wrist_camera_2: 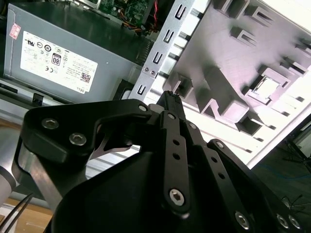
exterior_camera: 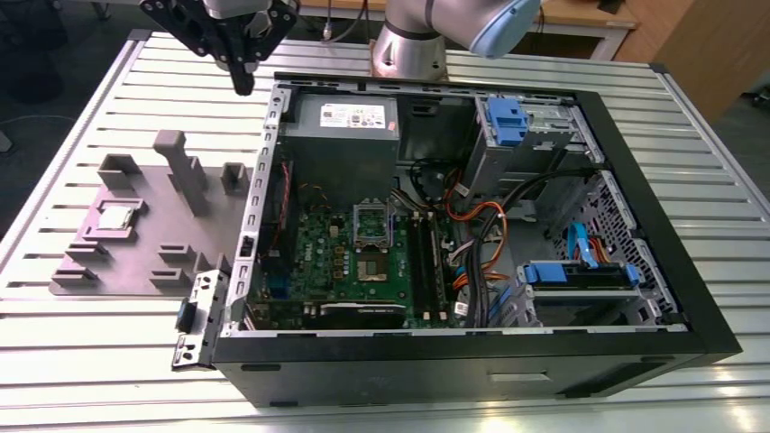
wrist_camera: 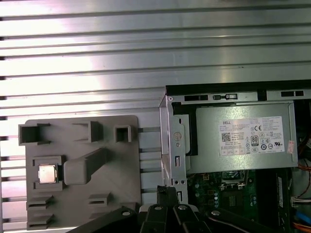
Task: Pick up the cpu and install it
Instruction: 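Reach for the cpu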
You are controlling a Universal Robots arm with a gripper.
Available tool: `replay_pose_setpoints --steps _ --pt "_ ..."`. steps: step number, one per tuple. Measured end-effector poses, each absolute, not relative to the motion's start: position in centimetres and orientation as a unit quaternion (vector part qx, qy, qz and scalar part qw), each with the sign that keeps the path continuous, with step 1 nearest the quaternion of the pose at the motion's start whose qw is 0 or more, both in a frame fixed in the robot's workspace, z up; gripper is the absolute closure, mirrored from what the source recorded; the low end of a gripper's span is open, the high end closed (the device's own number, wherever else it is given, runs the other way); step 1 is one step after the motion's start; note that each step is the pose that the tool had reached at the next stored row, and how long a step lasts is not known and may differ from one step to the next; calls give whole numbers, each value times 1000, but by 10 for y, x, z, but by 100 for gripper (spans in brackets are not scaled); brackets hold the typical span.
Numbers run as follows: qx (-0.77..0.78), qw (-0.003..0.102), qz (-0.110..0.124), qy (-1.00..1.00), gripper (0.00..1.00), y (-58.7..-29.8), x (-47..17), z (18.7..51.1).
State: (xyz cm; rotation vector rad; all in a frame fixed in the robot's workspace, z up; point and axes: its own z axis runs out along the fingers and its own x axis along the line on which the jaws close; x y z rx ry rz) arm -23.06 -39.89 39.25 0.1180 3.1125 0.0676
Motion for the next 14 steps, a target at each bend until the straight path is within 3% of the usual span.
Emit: replay_pose_setpoints --steps 14 --pt "38 13 22 999 89 -399 -232 392"
